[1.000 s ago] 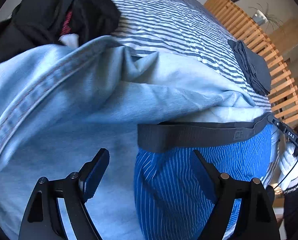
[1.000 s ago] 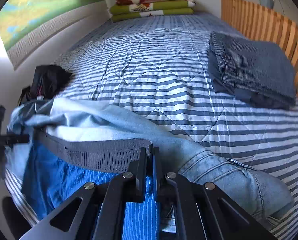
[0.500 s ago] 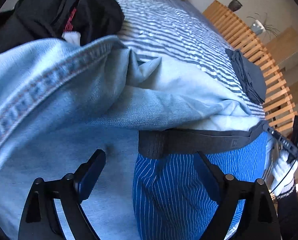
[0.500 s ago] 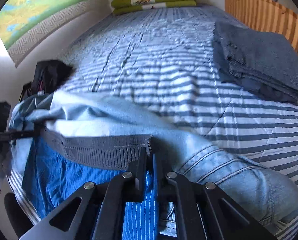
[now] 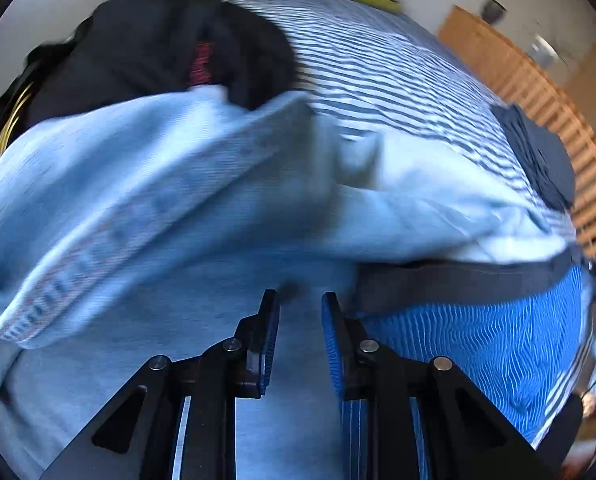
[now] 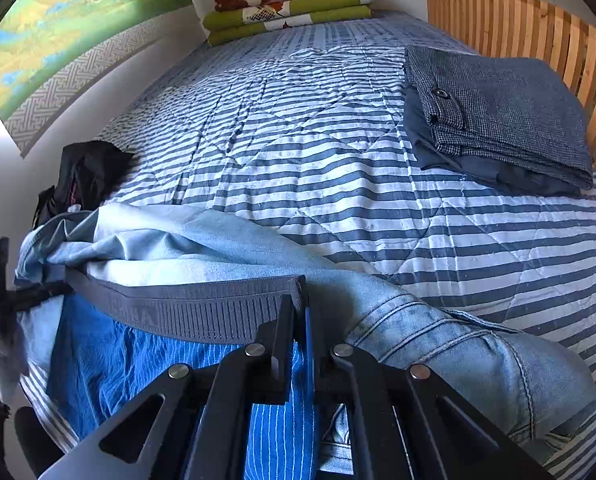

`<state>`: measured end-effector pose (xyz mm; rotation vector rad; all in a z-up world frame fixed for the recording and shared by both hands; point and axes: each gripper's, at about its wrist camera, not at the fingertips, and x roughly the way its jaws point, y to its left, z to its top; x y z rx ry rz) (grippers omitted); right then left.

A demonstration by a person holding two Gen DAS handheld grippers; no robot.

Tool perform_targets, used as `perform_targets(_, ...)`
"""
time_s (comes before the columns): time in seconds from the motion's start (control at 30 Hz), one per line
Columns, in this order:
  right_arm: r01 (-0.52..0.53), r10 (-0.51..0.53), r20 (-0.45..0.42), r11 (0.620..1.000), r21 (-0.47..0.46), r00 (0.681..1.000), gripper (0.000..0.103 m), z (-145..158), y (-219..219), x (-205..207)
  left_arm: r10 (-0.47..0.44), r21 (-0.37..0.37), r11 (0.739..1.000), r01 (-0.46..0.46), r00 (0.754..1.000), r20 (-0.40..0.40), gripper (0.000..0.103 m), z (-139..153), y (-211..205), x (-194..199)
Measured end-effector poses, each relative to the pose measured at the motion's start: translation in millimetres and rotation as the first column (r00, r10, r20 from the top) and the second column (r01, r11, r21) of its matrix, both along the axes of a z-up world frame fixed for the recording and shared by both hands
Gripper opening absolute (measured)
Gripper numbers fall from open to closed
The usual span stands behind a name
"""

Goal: Organize objects
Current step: 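Hold the grey waistband with both tools and pull the shorts taut over the jacket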

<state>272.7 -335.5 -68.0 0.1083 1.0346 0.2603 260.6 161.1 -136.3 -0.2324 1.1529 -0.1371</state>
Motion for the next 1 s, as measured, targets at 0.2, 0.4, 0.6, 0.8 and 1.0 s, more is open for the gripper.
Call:
perform_targets(0.2,-0.031,0.032,-0.014,0.998,0.051,0.999,0.01,0.6,-2.1,1.5,-0.082,-0.095,0.992,0.081,0.997,-0.002,0.076,2.7,-11.1,0.1)
perform_targets(0.4,-0.073,0.074,-0.009,0.994,0.083,0.997,0.029,0.8,-11.1,-4.9,-0.159,-0.066,0.985,0.16,0.987,0.012,0.046,-0.3,-45.5,12.7)
perform_targets(0.6,-0.112,0.113,-0.012,0.99,0.082,0.994,0.029,-5.3,-5.5,-0.7,-0.099,-0.096,0.99,0.099,0.995,0.006,0.008,-2.5,-31.7,11.9)
perform_targets(0.8,-0.115,0.109,0.05,0.983,0.142,0.993,0.006,12.7,-0.8,-8.5,-0.061,-0.174,0.982,0.071,0.996,0.064,0.007,22.9,-4.4,-3.8)
perform_targets(1.0,-0.058,0.054,0.072,0.996,0.063,0.996,0.005,12.5,15.4,9.2,-0.056,-0.07,0.996,0.061,0.996,0.069,0.013,20.6,-16.9,18.2)
